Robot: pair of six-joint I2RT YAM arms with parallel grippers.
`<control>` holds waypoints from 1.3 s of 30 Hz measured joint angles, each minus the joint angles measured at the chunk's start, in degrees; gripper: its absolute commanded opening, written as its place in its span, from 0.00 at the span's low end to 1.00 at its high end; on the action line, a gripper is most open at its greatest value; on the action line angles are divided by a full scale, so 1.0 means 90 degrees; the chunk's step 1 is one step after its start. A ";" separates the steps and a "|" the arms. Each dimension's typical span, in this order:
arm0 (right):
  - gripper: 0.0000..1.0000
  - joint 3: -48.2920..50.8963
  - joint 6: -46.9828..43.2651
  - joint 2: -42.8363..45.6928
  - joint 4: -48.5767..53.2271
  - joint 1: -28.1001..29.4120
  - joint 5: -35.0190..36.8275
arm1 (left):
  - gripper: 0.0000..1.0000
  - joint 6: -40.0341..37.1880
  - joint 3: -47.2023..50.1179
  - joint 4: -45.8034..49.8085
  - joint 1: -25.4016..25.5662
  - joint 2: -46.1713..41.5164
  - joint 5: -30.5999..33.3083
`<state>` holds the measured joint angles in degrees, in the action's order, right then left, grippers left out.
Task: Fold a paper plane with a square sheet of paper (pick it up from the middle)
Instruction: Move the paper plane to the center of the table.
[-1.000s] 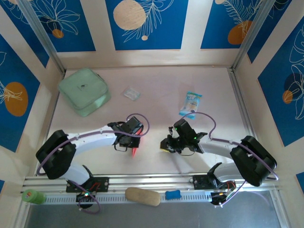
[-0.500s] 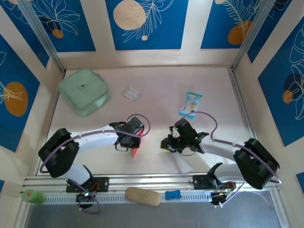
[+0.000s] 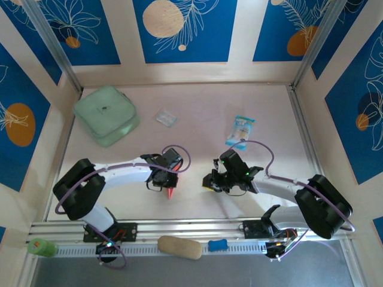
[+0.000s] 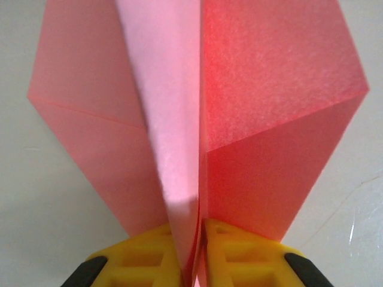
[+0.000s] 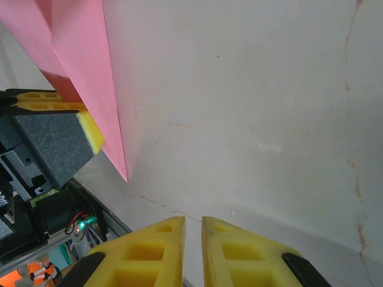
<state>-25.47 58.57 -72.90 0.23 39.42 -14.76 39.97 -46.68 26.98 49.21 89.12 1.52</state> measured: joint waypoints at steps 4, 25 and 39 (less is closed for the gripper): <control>0.15 0.0000 0.0000 0.0039 0.0029 0.0000 0.0000 | 0.15 0.0000 -0.0019 0.0005 0.0027 0.0000 0.0000; 0.15 0.0007 0.0000 0.0289 0.0078 -0.0053 0.0051 | 0.25 0.0175 -0.1076 0.0707 0.0602 0.0979 0.0777; 0.18 0.0369 0.0000 0.1151 0.0369 -0.0457 0.0097 | 0.40 0.0843 -0.1921 0.1287 0.0719 0.1673 0.1105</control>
<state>-22.15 58.57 -62.54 3.55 35.31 -13.89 47.55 -63.96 38.57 55.68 104.18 11.46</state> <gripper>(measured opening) 0.173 0.353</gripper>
